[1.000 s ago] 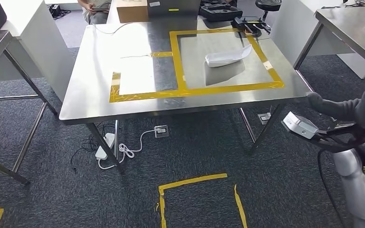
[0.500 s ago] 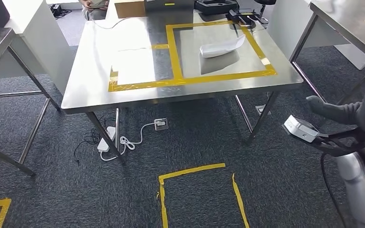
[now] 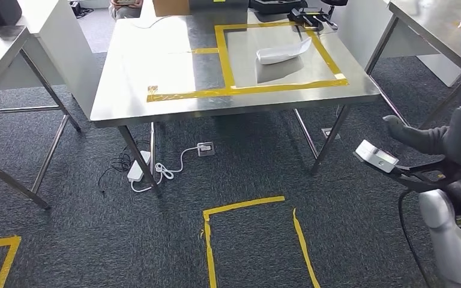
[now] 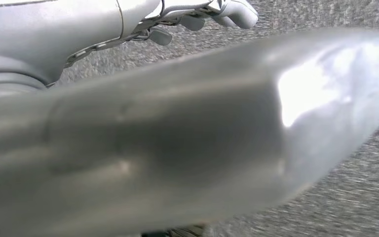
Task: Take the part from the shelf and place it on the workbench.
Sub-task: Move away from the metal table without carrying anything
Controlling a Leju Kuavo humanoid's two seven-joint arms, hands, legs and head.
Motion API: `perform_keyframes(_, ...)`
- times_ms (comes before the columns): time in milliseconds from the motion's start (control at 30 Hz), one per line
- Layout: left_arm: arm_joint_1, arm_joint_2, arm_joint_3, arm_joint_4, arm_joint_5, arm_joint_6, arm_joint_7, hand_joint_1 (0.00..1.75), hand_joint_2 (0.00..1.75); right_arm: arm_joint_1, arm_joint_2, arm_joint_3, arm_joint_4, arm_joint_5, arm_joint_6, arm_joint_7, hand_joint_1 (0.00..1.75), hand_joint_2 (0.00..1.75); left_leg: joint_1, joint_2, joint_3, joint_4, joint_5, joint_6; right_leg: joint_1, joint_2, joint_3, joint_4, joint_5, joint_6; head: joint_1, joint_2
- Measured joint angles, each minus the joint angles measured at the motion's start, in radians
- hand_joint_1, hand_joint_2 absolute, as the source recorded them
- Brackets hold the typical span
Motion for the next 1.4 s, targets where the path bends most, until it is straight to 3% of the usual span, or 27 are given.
perform_keyframes(100,0.000,-0.002,0.000,0.000,-0.003,-0.001,0.010,0.00,0.00,-0.005,0.003,-0.007,0.009,-0.069,0.004,-0.027,0.00,0.00,0.000,0.003,-0.040,0.002,0.035,0.011,-0.002,0.003,-0.052,0.178,-0.137,0.012,0.002,0.000)
perform_keyframes(133,0.000,-0.003,0.000,0.000,-0.003,-0.001,0.012,0.00,0.00,-0.009,0.006,-0.007,0.015,-0.096,0.015,-0.038,0.00,0.00,-0.001,0.004,-0.056,0.004,0.046,0.012,-0.002,0.003,-0.061,0.233,-0.158,0.013,0.002,0.000)
perform_keyframes(167,0.000,-0.004,0.000,0.000,-0.003,-0.001,0.013,0.00,0.00,-0.014,0.009,-0.007,0.022,-0.124,0.032,-0.048,0.00,0.00,-0.002,0.005,-0.072,0.008,0.055,0.011,-0.002,0.003,-0.055,0.260,-0.158,0.013,0.002,0.000)
perform_keyframes(200,0.000,-0.006,0.000,0.000,-0.004,-0.001,0.013,0.00,0.00,-0.021,0.012,-0.007,0.028,-0.156,0.058,-0.057,0.00,0.00,-0.002,0.005,-0.088,0.013,0.064,0.010,-0.002,0.003,-0.031,0.246,-0.139,0.012,0.002,0.000)
perform_keyframes(233,-0.001,-0.007,0.000,0.000,-0.005,-0.001,0.012,0.00,0.00,-0.029,0.014,-0.006,0.034,-0.190,0.088,-0.065,0.00,0.00,-0.002,0.006,-0.103,0.018,0.073,0.008,-0.002,0.003,0.015,0.195,-0.113,0.009,0.002,0.000)
perform_keyframes(300,-0.001,-0.009,0.001,0.000,-0.010,-0.001,0.011,0.00,0.00,-0.041,0.016,-0.005,0.041,-0.249,0.140,-0.072,0.00,0.87,-0.002,0.005,-0.125,0.026,0.088,0.001,0.002,0.003,0.114,0.055,-0.103,-0.001,0.002,0.000)
perform_keyframes(333,-0.002,-0.009,0.001,0.000,-0.014,-0.001,0.010,0.00,0.00,-0.043,0.016,-0.005,0.044,-0.273,0.158,-0.073,0.00,1.31,-0.003,0.004,-0.130,0.028,0.095,-0.004,0.005,0.004,0.144,0.003,-0.110,-0.007,0.002,0.000)
perform_keyframes(367,-0.001,-0.009,0.001,0.000,-0.018,-0.001,0.009,0.00,0.00,-0.045,0.015,-0.006,0.049,-0.295,0.169,-0.073,0.00,1.75,-0.002,0.004,-0.132,0.026,0.102,-0.010,0.009,0.004,0.155,-0.022,-0.121,-0.013,0.003,0.000)
perform_keyframes(433,-0.001,-0.008,0.001,0.000,-0.024,-0.001,0.004,0.00,0.00,-0.049,0.011,-0.010,0.062,-0.328,0.179,-0.075,0.00,1.75,-0.001,0.003,-0.132,0.017,0.114,-0.023,0.012,0.005,0.149,-0.032,-0.112,-0.026,0.006,0.000)
perform_keyframes(467,-0.001,-0.008,0.002,0.000,-0.026,-0.001,0.000,0.00,0.00,-0.053,0.009,-0.012,0.072,-0.338,0.179,-0.076,0.00,1.75,-0.002,0.004,-0.134,0.010,0.112,-0.023,0.011,0.007,0.147,-0.036,-0.110,-0.025,0.005,0.000)
perform_keyframes(567,0.001,-0.007,0.002,0.000,-0.028,-0.001,-0.005,0.00,1.31,-0.063,0.005,-0.018,0.105,-0.354,0.168,-0.083,0.00,1.75,-0.006,0.006,-0.138,-0.002,0.081,-0.011,0.007,0.008,0.139,-0.046,-0.099,-0.020,0.004,0.000)
perform_keyframes(600,0.001,-0.007,0.002,0.000,-0.028,-0.001,-0.005,0.00,1.75,-0.065,0.003,-0.019,0.116,-0.358,0.161,-0.086,0.00,1.75,-0.007,0.006,-0.139,-0.003,0.074,-0.011,0.007,0.008,0.137,-0.046,-0.092,-0.024,0.003,0.000)
perform_keyframes(667,0.001,-0.007,0.004,0.000,-0.028,-0.001,-0.005,0.00,1.75,-0.067,0.001,-0.019,0.133,-0.360,0.146,-0.089,0.00,1.75,-0.007,0.006,-0.141,-0.006,0.073,-0.009,0.008,0.008,0.133,-0.045,-0.081,-0.031,0.003,0.000)
perform_keyframes(733,0.001,-0.007,0.008,0.000,-0.028,-0.001,-0.004,0.00,1.75,-0.069,0.001,-0.018,0.144,-0.357,0.137,-0.090,0.00,1.75,-0.006,0.004,-0.139,-0.015,0.111,-0.004,0.011,0.008,0.129,-0.042,-0.074,-0.038,0.002,0.000)
perform_keyframes(833,0.001,-0.007,0.009,0.001,-0.028,-0.001,-0.005,0.00,1.75,-0.076,0.001,-0.014,0.157,-0.347,0.126,-0.088,0.00,1.75,-0.002,0.002,-0.140,-0.027,0.172,-0.027,0.014,0.008,0.118,-0.035,-0.070,-0.041,0.003,0.000)
perform_keyframes(900,0.001,-0.008,0.009,0.001,-0.028,-0.001,-0.007,0.00,1.75,-0.083,0.001,-0.010,0.166,-0.339,0.117,-0.085,0.00,1.75,0.000,0.002,-0.146,-0.027,0.175,-0.035,0.015,0.008,0.111,-0.033,-0.069,-0.042,0.003,0.000)
perform_keyframes(1400,0.001,-0.007,0.009,0.001,-0.039,-0.002,0.000,0.00,1.75,-0.083,0.002,0.019,0.191,-0.309,0.088,-0.070,0.00,1.75,-0.001,0.000,-0.157,-0.026,0.176,-0.032,0.013,0.006,0.101,-0.033,-0.067,-0.038,0.003,0.000)
